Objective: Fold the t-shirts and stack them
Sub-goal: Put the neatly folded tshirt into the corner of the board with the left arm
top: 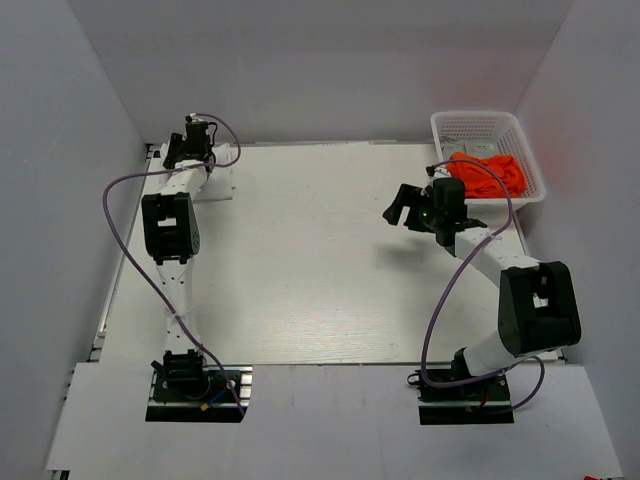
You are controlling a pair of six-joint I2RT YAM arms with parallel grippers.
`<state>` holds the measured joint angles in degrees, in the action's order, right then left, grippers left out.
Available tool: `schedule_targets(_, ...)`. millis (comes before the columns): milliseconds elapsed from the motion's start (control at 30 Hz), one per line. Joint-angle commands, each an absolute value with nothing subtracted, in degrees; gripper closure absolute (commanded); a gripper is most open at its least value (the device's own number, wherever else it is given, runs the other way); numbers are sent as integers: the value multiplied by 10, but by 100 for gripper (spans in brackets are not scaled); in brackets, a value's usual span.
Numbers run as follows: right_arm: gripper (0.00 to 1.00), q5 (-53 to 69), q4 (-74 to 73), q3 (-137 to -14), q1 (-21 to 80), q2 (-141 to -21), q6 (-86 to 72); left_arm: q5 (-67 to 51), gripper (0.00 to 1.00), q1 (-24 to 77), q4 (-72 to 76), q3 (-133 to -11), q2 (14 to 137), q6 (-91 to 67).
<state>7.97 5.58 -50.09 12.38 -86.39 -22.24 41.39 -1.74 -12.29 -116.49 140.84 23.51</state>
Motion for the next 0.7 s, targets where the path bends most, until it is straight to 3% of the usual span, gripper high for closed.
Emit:
schedule_targets(0, 10, 98, 56, -525, 122, -855, -226, 417, 40, -24, -86, -1211, 1388, 250)
schedule_targets(33, 10, 102, 59, -524, 125, -855, -228, 417, 1, -24, -86, -1211, 1388, 250)
schedule_targets(200, 10, 112, 78, -502, 122, -823, -236, 421, 0, -19, -143, -1256, 1339, 147)
schedule_targets(367, 10, 109, 118, -444, 123, -771, -259, 282, 0, -4, -339, -1288, 1265, -40)
schedule_targets(433, 10, 119, 125, -432, 122, -742, -272, 161, 0, 3, -352, -1225, 1217, -124)
schedule_targets(500, 10, 123, 127, -406, 123, -716, -277, 74, 0, 20, -311, -1079, 1118, -156)
schedule_targets(667, 10, 103, 82, -371, 123, -643, -261, 34, 0, 119, -184, -721, 906, -220)
